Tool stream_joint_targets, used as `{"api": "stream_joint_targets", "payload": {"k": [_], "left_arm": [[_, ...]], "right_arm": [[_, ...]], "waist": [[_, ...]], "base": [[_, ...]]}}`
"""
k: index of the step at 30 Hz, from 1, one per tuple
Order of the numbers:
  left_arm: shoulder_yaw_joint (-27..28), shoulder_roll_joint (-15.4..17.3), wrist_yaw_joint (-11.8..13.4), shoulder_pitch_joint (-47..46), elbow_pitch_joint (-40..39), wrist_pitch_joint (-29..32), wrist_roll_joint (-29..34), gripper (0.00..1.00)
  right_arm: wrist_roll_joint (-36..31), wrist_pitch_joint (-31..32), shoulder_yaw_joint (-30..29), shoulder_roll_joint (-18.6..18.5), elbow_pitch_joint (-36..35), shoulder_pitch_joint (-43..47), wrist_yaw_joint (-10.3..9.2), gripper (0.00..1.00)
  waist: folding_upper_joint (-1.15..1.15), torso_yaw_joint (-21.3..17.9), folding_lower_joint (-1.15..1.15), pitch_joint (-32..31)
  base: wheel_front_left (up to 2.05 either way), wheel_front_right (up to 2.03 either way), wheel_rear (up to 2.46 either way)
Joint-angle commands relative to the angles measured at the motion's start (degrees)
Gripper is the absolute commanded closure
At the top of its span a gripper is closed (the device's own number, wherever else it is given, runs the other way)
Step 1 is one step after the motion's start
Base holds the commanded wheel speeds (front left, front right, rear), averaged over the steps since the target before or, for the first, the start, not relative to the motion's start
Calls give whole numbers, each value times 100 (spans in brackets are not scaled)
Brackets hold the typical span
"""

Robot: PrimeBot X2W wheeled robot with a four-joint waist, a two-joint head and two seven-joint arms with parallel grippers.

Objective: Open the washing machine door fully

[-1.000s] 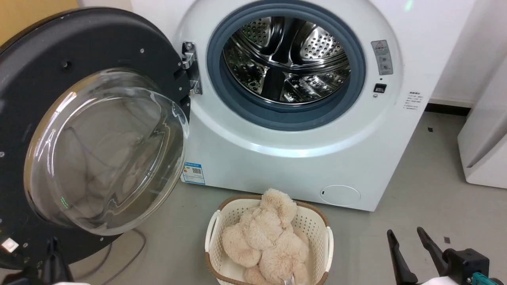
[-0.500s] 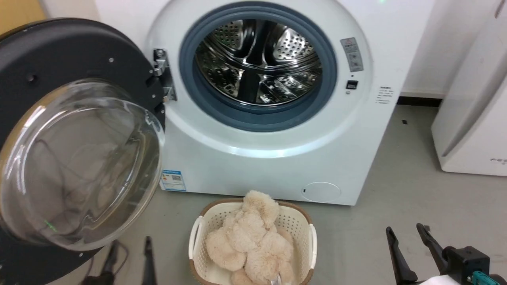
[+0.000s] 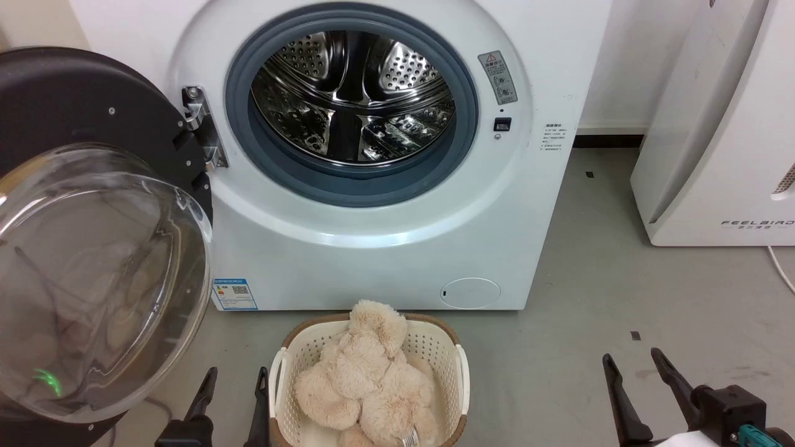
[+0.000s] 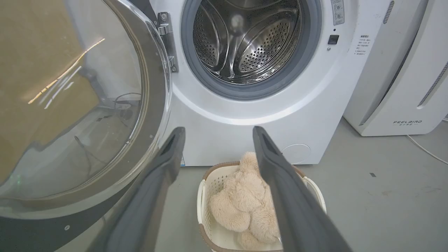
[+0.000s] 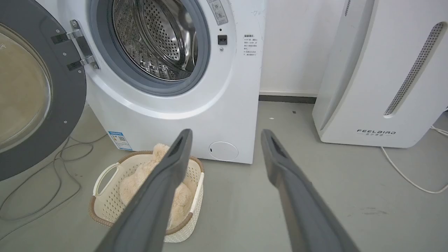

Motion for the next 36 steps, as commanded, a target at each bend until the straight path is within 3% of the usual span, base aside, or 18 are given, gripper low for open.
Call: {"api": "stream_joint_targets", "payload": {"k": [1, 3, 4, 36], "left_arm": [[-14, 42, 16, -113, 7, 18, 58, 0], [-29, 58, 14, -128, 6, 20, 67, 0], [-7, 39, -4, -17, 2, 25, 41, 100], [347, -266, -322, -206, -40, 299, 417, 100]], "right_arm": [[39, 5, 7, 19, -29, 80, 3, 0], [59, -4, 12, 19, -22, 75, 3, 0], [-2, 0, 7, 0, 3, 0, -1, 100], [-140, -24, 16, 5, 108, -222, 0, 100]], "waist": [[0, -8, 0, 9], [0, -13, 0, 19], [0, -14, 0, 18], [0, -33, 0, 66]], "base": [[0, 0, 0], [0, 0, 0], [0, 0, 0], [0, 0, 0]]}}
